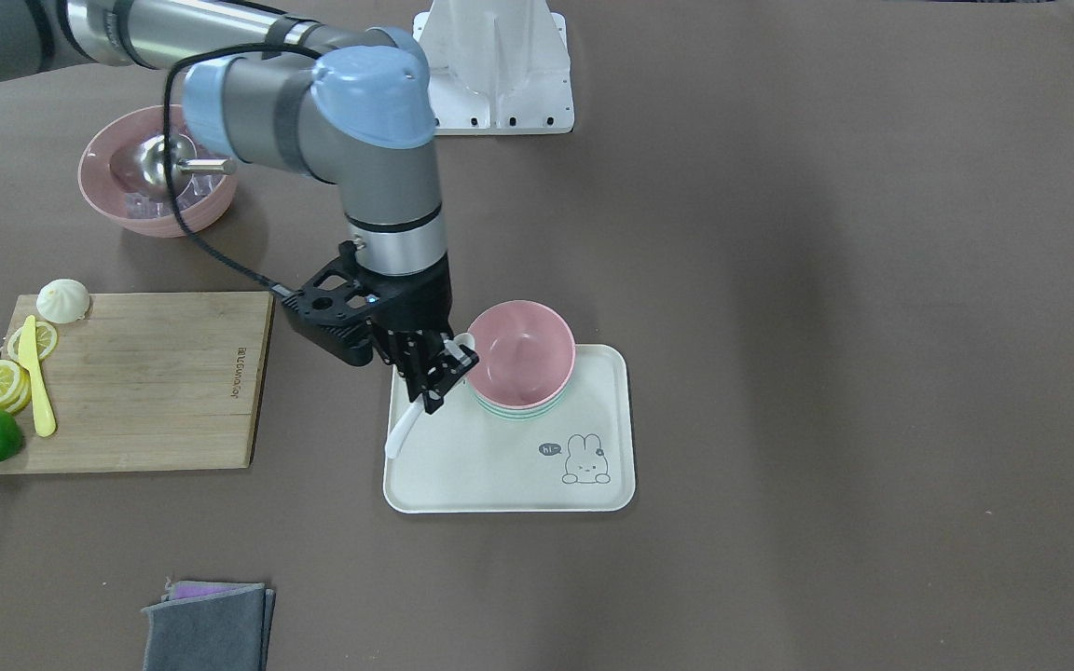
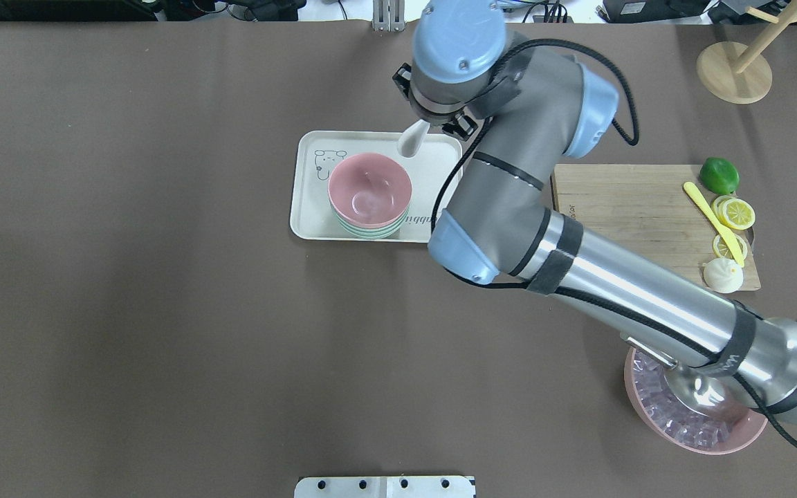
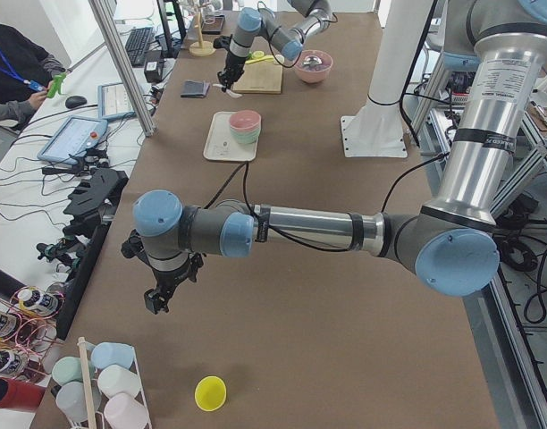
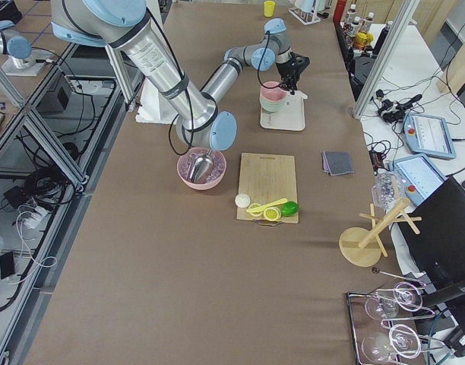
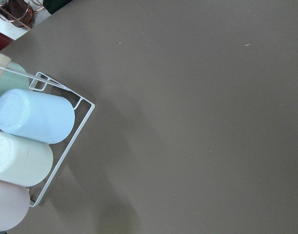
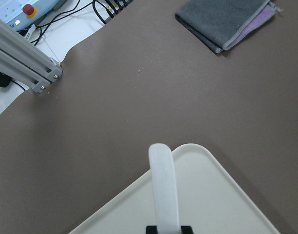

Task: Stack pink bowl on green and place spoon
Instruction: 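Lift the white spoon and carry it over the stacked pink bowl, then lower the spoon into the pink bowl and open the right gripper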

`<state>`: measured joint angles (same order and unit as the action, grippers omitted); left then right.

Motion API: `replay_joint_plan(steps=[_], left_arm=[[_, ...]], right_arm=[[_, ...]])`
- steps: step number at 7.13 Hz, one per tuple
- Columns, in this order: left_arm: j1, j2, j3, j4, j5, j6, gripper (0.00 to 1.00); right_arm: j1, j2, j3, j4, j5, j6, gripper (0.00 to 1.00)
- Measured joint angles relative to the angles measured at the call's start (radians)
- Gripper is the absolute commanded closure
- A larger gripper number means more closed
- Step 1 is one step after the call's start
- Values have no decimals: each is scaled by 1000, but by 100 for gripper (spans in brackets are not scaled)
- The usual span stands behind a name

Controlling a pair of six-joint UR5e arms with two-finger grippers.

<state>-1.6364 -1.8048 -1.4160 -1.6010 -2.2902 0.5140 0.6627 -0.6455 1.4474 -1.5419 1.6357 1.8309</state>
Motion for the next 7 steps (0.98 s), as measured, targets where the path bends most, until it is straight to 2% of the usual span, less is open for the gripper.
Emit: replay_joint_plan(steps=[1,3,4,5,6,7], left_arm=[[0,3,0,0,0,0,2],[0,4,0,1,0,-4,2],[1,4,1,1,0,-6,2],[1,4,2,1,0,-8,2],[1,3,3,1,0,-10,2],[1,3,3,1,0,-11,2]], right_arm=[[-40,50,-71,-9,-45,33,100],[-90,72,-127,-19,-92,48,100],[-102,70,-129,-28,-99,45,88],[-109,68,-127,-33,-102,39,28],[-113,68,-125,-36,-102,10,0],[-114,67,-123,-37,-102,-41,0]])
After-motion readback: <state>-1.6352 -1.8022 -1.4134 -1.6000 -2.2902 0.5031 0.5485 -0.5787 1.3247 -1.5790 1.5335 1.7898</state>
